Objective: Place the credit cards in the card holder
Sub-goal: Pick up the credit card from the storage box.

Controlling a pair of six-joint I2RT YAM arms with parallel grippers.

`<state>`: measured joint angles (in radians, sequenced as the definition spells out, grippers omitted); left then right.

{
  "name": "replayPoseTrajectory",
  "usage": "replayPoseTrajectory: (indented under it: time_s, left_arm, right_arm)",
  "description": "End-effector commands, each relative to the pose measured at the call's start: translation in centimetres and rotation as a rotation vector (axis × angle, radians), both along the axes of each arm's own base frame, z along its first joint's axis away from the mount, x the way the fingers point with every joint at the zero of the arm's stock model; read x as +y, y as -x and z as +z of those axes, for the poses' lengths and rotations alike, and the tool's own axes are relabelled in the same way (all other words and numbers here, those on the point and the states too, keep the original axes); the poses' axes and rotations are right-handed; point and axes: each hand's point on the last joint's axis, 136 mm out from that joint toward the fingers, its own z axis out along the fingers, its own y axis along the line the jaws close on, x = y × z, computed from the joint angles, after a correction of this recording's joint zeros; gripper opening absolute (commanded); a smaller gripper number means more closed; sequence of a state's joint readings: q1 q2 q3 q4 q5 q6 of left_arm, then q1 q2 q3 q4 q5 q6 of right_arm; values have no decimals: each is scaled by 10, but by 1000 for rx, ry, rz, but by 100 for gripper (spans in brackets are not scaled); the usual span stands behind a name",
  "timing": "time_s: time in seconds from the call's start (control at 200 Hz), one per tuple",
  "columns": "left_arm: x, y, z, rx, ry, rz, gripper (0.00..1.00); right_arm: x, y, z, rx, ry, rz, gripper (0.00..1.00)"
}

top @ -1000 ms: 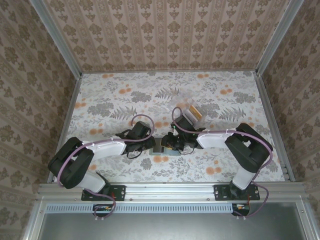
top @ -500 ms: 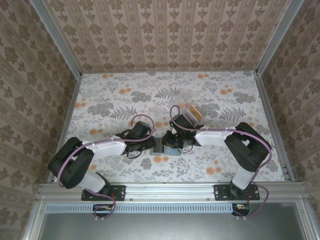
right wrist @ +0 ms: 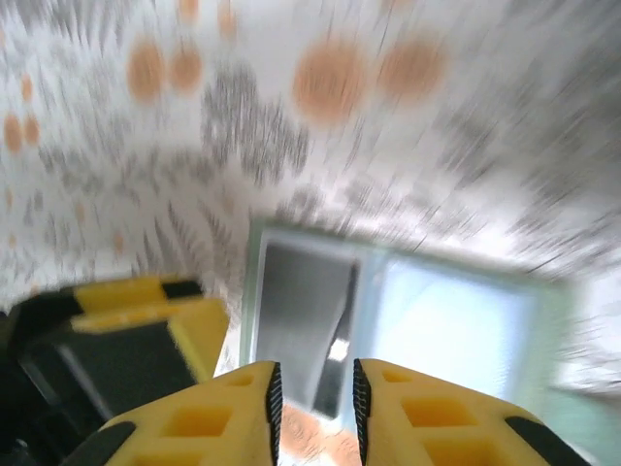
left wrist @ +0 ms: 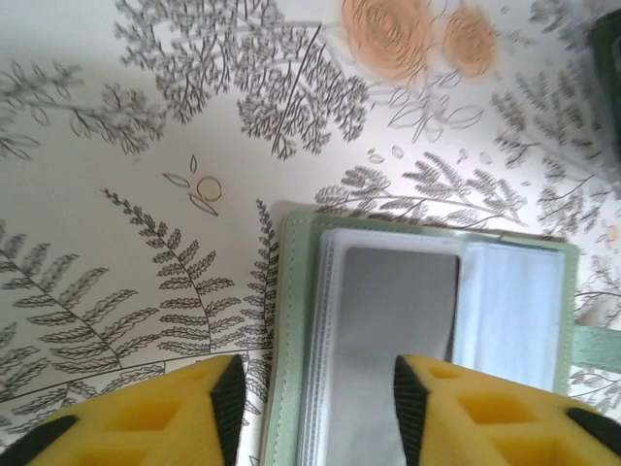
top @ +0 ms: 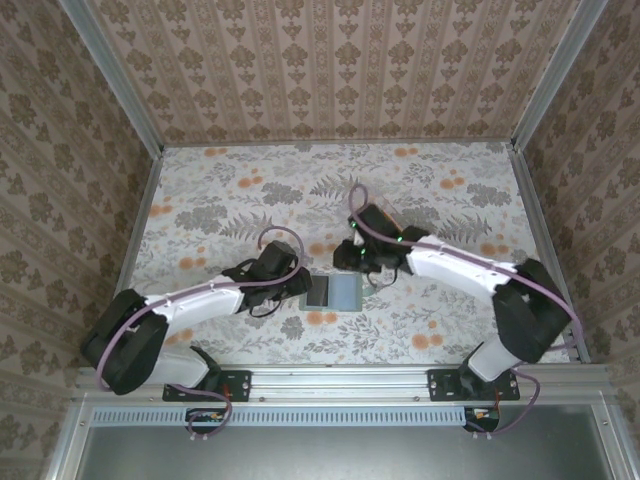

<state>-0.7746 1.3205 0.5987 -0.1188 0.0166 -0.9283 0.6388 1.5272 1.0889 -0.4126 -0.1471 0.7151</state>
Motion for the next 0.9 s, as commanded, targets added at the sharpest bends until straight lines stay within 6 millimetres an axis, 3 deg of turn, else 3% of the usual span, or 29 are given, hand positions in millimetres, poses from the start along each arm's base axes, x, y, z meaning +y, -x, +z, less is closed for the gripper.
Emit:
replayPoseTrajectory:
  time_s: [0.0, 0.085, 0.155, 0.48, 0.895]
  left_arm:
    - [-1, -9, 23, -62, -3, -2, 54]
    - [-9, -14, 34, -84, 20, -18, 59]
    - [-18, -18, 40, -91, 35, -34, 63]
    - [-49, -31, 45, -76, 82, -83, 68]
    - [-65, -35, 41, -57, 103, -101, 69]
  right_arm:
    - [-81, -8, 13, -45, 346, -2, 35]
    - [-109, -20, 18, -38, 444, -11, 35]
    - [-119, -28, 19, -36, 499, 8, 37]
    - [-111, -49, -6, 16, 640, 141, 36]
    - [-114, -69, -26, -10, 863, 192, 36]
